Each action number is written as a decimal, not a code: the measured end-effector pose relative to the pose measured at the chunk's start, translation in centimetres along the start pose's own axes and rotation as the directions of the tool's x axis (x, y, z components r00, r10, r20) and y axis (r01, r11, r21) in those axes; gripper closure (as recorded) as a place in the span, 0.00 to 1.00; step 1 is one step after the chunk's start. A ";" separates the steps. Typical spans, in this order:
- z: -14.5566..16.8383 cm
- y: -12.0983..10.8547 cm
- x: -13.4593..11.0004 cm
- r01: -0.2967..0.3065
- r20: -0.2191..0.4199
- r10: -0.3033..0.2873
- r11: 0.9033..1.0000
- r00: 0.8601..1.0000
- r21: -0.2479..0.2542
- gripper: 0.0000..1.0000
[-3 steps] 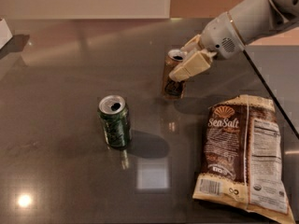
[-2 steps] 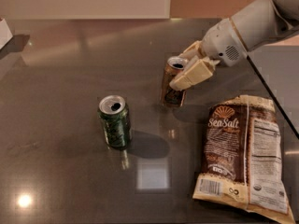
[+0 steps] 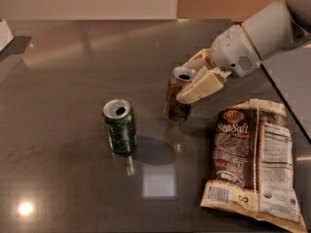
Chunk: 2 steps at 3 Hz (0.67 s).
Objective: Move orange can near green can
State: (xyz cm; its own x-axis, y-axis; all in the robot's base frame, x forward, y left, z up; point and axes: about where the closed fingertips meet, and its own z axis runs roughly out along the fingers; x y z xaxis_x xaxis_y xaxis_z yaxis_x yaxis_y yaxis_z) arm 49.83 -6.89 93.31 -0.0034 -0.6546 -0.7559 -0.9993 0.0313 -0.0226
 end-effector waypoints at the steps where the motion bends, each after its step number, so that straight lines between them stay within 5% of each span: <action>1: 1.0 1.6 -0.5 0.040 0.002 -0.040 0.999 0.999 -0.034 1.00; 2: 1.9 2.5 -0.7 0.060 0.002 -0.060 0.997 0.998 -0.055 1.00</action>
Offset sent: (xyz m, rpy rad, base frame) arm -0.0396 0.0562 -0.0322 -0.0580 -0.0171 0.1798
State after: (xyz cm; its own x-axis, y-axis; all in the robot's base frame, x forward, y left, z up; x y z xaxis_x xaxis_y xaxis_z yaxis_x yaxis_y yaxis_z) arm 47.38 -4.93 92.59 0.0569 -0.6542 -0.7542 -0.9982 -0.0500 -0.0319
